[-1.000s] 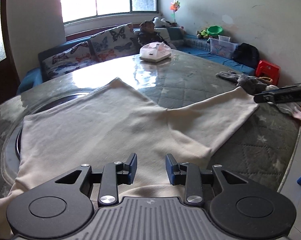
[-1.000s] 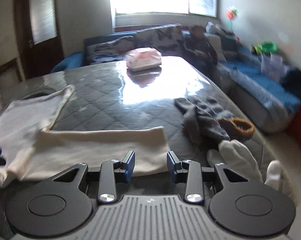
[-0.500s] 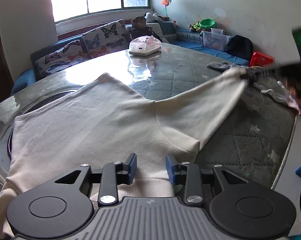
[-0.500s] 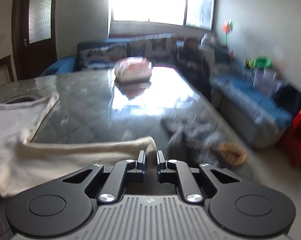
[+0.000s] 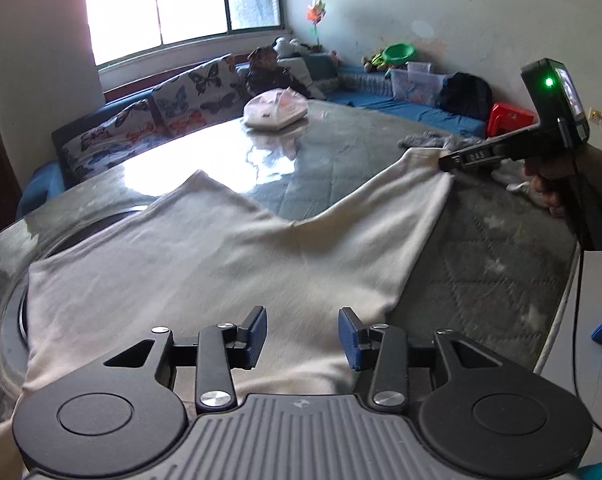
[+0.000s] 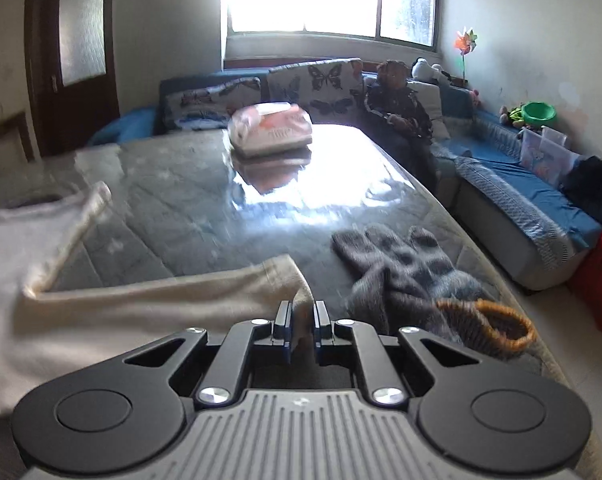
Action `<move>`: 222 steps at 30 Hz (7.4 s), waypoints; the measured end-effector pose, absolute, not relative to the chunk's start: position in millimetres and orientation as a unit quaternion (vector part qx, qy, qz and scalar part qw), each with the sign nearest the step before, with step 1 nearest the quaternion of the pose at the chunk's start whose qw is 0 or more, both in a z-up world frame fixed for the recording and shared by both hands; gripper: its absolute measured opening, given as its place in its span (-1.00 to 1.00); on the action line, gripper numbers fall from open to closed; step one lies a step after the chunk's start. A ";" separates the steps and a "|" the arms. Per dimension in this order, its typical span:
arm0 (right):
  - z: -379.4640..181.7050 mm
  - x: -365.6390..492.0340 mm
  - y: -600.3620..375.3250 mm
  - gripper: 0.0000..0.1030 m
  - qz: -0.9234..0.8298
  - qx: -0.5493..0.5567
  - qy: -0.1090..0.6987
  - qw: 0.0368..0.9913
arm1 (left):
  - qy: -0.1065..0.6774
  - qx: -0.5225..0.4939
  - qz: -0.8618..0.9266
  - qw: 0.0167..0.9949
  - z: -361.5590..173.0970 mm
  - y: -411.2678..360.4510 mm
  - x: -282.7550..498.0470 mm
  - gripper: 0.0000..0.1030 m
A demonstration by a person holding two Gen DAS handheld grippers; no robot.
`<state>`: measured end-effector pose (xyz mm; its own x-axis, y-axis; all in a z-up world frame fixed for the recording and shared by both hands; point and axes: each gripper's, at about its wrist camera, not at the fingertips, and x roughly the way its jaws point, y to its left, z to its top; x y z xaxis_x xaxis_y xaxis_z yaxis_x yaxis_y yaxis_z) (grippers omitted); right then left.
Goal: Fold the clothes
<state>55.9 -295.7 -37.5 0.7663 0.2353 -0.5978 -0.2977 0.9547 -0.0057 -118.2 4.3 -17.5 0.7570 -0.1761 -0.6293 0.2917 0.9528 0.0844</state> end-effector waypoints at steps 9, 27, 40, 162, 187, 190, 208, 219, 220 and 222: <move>28.8 39.5 -282.2 -0.83 0.198 -0.033 0.265 0.943 | 0.316 0.094 -0.145 0.933 -30.5 -9.1 -114.3 -0.17; 83.7 -29.3 -70.4 -0.83 0.454 -0.133 0.224 0.852 | 0.287 -0.014 -0.014 0.958 -12.0 111.2 -182.1 -0.03; 28.4 -51.6 -1.6 -0.63 0.519 -0.168 0.292 0.785 | 0.296 -0.046 0.007 0.954 -24.4 129.5 -196.5 0.00; -32.0 -22.1 -98.0 -0.85 0.407 -0.134 0.333 0.840 | 0.300 -0.043 0.091 0.949 -31.1 170.4 -203.0 -0.56; -27.8 -19.6 -98.0 -0.90 0.411 -0.148 0.303 0.847 | 0.289 0.008 0.025 0.957 -9.1 175.2 -134.7 -0.42; -30.6 -18.4 -96.0 -0.90 0.413 -0.148 0.308 0.845 | 0.291 0.012 0.025 0.956 -13.1 176.8 -132.9 -0.45; -28.4 -14.5 -96.2 -0.74 0.398 -0.135 0.293 0.859 | 0.281 -0.033 0.059 0.957 -9.7 198.1 -145.0 -0.77; -19.9 -26.0 -76.4 -0.74 0.442 -0.156 0.260 0.844 | 0.271 0.004 -0.027 0.962 -3.9 142.1 -147.7 -0.77; -22.1 -19.4 -72.3 -0.74 0.438 -0.154 0.265 0.845 | 0.274 0.004 -0.032 0.961 -6.4 139.2 -146.0 -0.77; -26.3 -8.5 -66.8 -0.74 0.429 -0.151 0.278 0.846 | 0.282 0.005 -0.040 0.959 -11.3 133.3 -142.8 -0.77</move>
<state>-8.5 -66.8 -26.3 0.4772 0.6428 -0.5993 -0.8101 0.5861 -0.0164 -142.8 133.3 -11.3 0.8379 -0.0748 -0.5407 0.0802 0.9967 -0.0136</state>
